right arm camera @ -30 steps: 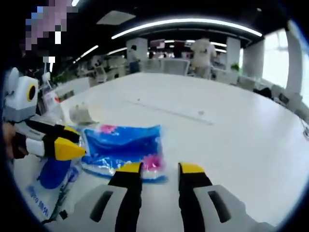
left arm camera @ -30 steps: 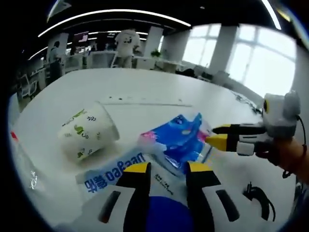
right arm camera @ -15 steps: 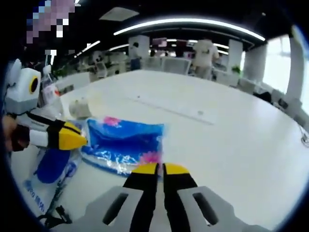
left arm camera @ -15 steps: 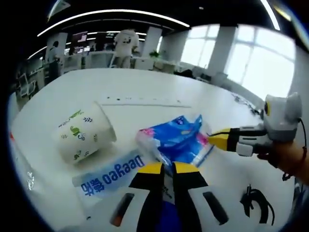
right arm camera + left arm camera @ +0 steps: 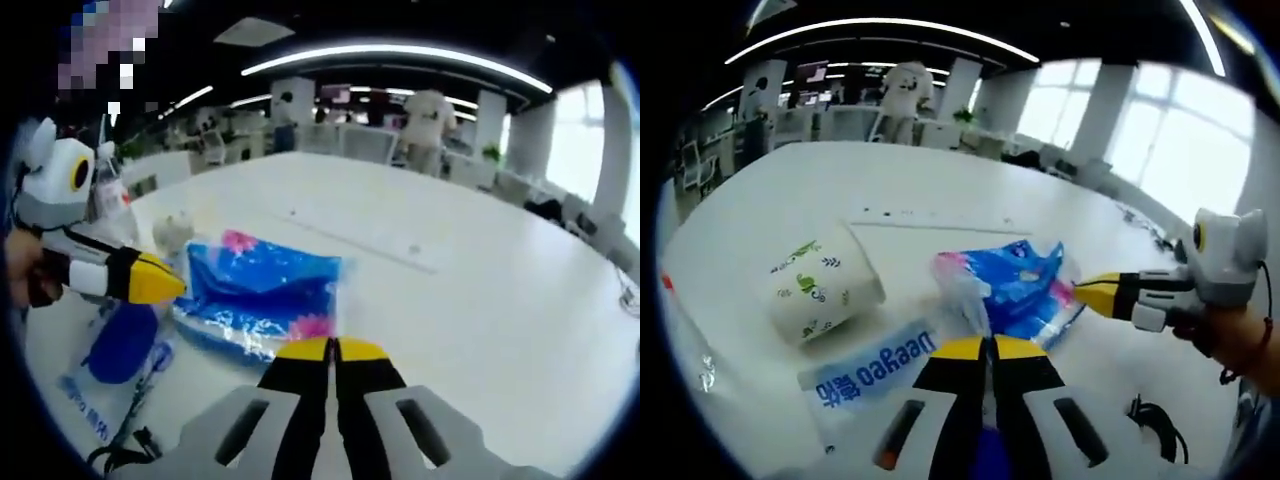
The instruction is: Arrange the tabletop items into an orderly group along one side of the table until the central work area is clear of visible clutter.
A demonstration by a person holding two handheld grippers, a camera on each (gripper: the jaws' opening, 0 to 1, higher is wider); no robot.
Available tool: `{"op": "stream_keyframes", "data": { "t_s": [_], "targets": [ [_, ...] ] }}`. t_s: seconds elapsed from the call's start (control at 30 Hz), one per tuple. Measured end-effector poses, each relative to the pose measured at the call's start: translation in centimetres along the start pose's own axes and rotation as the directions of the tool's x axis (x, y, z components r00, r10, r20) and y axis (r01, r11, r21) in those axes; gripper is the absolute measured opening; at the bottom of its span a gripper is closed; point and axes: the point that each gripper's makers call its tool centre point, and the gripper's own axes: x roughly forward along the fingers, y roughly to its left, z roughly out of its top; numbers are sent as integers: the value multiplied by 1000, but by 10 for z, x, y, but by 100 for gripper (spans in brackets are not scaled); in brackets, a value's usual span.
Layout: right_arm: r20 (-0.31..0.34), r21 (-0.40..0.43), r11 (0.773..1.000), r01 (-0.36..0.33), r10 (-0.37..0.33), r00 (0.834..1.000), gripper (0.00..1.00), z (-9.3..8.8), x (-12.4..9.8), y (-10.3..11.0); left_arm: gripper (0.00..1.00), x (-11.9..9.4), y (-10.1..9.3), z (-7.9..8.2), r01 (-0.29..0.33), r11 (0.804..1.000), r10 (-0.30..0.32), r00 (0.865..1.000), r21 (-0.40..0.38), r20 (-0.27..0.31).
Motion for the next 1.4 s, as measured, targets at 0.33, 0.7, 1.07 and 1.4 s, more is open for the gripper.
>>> {"op": "stream_keyframes", "data": {
  "t_s": [0.33, 0.7, 1.07, 1.4],
  "targets": [
    [-1, -8, 1000, 10, -10, 1000, 0, 7, -21, 2, 2, -13, -12, 7, 33, 999, -33, 999, -24, 2],
    [-17, -7, 1000, 24, -24, 1000, 0, 3, -45, 1, 2, -23, -29, 8, 69, 996, -69, 998, -52, -2],
    [-25, 10, 998, 58, -58, 998, 0, -8, -66, -16, 2, -24, -51, 8, 118, 992, -118, 993, -53, -1],
    [-26, 32, 994, 101, -101, 995, 0, -17, -82, -32, 2, -17, -71, 6, 165, 985, -165, 986, -59, 4]
  ]
}}
